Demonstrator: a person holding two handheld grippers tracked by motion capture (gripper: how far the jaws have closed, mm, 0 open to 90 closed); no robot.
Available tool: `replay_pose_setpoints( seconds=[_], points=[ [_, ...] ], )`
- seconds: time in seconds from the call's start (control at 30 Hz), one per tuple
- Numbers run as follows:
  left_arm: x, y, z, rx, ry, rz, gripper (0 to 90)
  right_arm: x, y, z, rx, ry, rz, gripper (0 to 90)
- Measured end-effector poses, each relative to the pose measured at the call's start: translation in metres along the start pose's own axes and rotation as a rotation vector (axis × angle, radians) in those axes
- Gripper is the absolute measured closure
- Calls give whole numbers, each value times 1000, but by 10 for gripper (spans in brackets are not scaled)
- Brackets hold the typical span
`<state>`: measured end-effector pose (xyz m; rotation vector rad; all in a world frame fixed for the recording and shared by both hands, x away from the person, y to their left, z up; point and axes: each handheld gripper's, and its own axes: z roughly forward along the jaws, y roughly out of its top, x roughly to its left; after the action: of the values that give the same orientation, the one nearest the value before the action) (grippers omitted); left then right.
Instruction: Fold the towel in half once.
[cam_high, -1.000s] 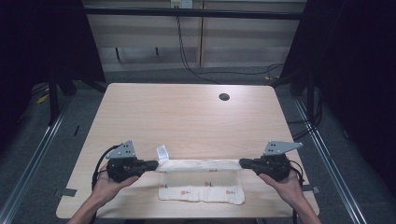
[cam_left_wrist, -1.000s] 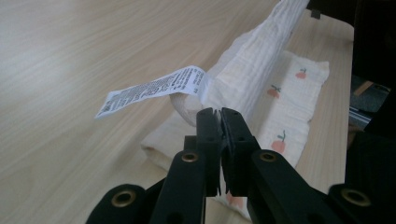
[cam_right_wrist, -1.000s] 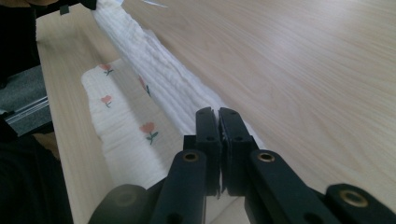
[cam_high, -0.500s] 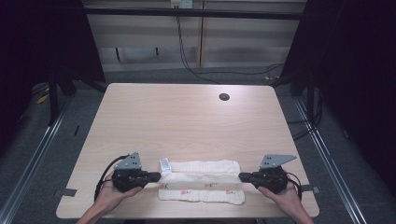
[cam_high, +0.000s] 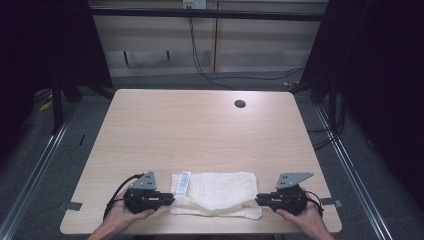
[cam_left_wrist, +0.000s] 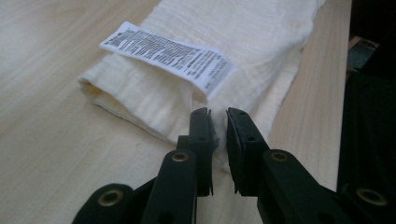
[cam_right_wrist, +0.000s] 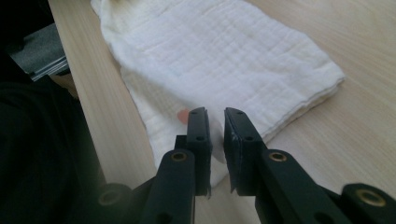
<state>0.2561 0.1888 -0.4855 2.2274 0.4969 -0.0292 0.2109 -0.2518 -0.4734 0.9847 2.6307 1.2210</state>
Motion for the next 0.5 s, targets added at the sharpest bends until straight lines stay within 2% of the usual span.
replay_pose_setpoints(
  seconds=[0.13, 0.2, 0.27, 0.4, 0.47, 0.5],
  points=[
    [-3, 2, -6, -23, -4, -4, 771, 0, 1, -1, -12, 7, 7, 779],
    [-2, 3, -9, -26, -1, -6, 728, 0, 3, -2, -26, 0, 0, 731],
    [0, 5, -14, -56, 3, -19, 713, -1, 6, -1, -33, 0, 1, 728],
    [4, 6, -23, -93, 40, -48, 695, 3, 12, 1, -47, 10, -5, 691],
    [8, 6, -23, -78, 79, -64, 685, 5, 14, 4, -44, 15, -10, 668],
    [10, 6, -22, -79, 67, -69, 677, 7, 15, 6, -44, 11, -11, 653]
  ],
)
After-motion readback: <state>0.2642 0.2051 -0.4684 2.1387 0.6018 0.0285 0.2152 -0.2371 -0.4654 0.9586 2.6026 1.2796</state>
